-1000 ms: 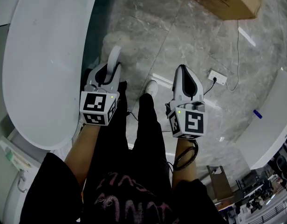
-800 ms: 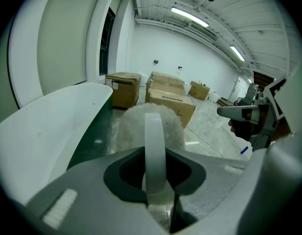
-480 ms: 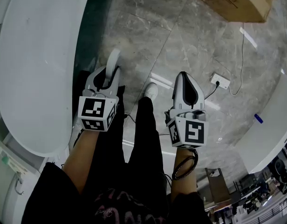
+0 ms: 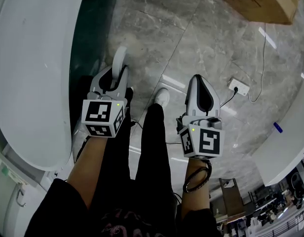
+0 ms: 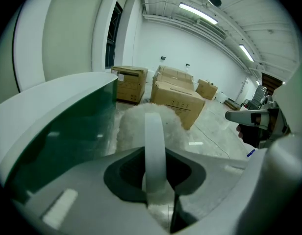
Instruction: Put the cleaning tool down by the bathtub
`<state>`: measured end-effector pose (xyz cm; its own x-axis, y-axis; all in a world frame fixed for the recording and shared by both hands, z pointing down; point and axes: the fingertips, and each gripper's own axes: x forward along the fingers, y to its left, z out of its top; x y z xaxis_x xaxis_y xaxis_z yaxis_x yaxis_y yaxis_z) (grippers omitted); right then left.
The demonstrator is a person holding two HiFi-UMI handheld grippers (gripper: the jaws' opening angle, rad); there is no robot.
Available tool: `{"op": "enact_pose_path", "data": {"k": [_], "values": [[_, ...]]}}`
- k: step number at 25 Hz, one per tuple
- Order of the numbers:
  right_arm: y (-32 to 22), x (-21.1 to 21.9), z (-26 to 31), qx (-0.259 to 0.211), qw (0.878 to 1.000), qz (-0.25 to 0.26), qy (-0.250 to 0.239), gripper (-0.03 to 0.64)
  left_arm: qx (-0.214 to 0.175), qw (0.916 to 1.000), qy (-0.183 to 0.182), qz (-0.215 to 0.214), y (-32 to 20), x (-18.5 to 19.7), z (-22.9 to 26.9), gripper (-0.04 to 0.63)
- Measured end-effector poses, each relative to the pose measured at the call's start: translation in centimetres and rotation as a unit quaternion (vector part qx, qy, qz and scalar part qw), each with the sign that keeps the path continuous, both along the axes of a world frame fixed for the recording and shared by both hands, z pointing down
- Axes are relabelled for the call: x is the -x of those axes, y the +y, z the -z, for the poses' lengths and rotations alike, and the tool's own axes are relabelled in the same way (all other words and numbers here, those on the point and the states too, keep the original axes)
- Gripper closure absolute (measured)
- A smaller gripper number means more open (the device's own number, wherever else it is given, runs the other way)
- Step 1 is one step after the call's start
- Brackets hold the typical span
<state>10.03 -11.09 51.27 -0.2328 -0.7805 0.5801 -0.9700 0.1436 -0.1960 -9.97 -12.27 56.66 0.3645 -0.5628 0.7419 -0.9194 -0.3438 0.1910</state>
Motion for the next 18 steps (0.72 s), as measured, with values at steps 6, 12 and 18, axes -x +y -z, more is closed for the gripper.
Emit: {"op": "enact_pose_path", "data": {"k": [6,12,18], "values": [[0.5,-0.1,-2.9,0.012,1.0,0.005,-0.002,0.594,0.004,0.9999,-0.008,0.014,-0.4,0.7,-2.9,0.509],[0.7,-0.1,-5.3,0.02,1.0,0.008,-0.002,0.594,0.007,0.9998,-0.017,0.008,-0.5,0.8,-5.1,0.509],[0.5,1.0,-8.0,0.027,0.999,0.018,0.002,0.594,0.009,0.9997,-0.024,0.002,-0.4,1.2,-7.3,0.509]]}}
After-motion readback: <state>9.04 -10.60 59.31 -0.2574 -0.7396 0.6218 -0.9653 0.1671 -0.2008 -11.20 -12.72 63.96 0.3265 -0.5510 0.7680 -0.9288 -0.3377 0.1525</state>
